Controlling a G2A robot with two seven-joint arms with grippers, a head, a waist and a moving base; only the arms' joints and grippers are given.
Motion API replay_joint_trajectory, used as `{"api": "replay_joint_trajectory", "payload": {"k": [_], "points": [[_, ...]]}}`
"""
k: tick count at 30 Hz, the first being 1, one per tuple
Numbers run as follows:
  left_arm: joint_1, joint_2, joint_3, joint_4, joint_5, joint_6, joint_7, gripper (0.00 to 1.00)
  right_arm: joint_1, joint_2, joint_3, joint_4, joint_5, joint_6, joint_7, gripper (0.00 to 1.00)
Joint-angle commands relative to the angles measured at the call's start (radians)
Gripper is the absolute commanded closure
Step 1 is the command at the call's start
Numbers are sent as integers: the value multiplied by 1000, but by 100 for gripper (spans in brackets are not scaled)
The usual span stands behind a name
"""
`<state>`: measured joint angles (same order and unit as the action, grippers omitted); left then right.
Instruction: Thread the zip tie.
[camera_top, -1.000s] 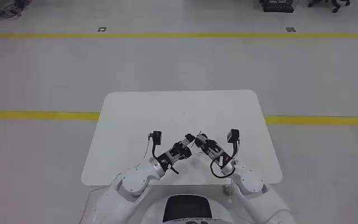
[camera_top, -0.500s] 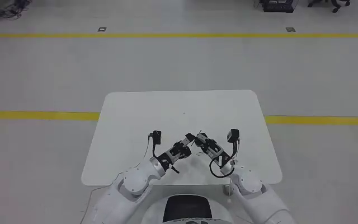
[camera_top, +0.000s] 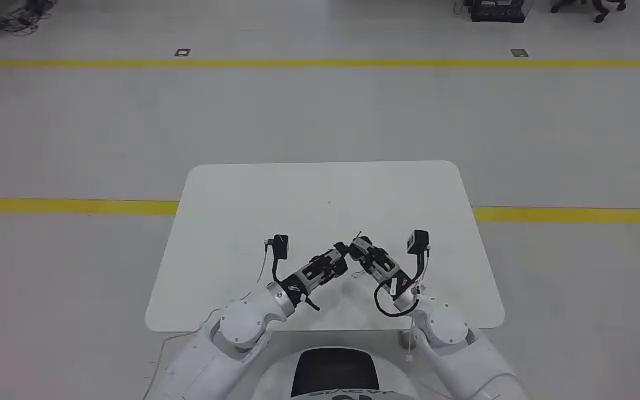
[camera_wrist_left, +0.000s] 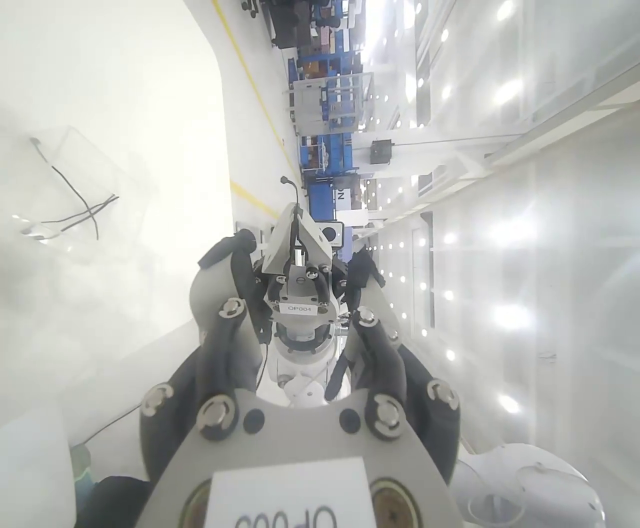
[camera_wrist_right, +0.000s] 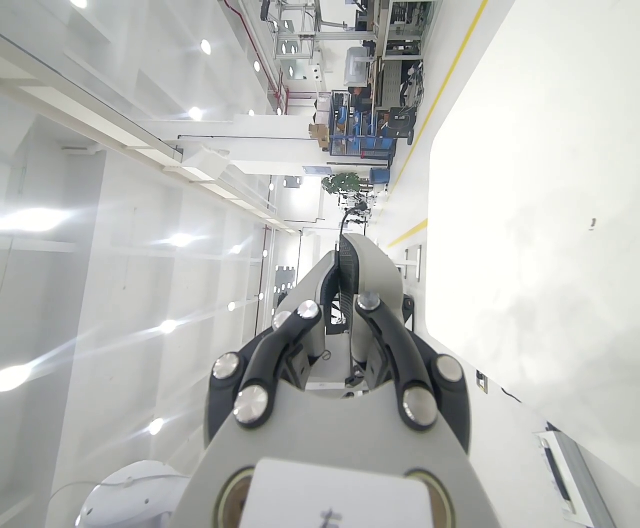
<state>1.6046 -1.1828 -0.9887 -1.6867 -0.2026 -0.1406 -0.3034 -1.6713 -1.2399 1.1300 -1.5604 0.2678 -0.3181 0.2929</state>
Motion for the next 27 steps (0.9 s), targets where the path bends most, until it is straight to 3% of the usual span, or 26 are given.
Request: {"api": "replay_joint_trajectory", "payload": {"k": [1,13,20,27], "points": [[-1,0,1,0,-2,-2,0,71,0,0,0,0,-1,1,-1,100],[-6,2,5,12,-47,-12,-8,82,3,-3,-3,9,-4,21,-5,100],[-8,4,8,11,-41,-4,-4,84,-1,-3,-3,4,-8,9,-6,100],[-14,5,17,15,-40,3,-1,93,-5,-4,0,1,-10,-1,-4,100]]}}
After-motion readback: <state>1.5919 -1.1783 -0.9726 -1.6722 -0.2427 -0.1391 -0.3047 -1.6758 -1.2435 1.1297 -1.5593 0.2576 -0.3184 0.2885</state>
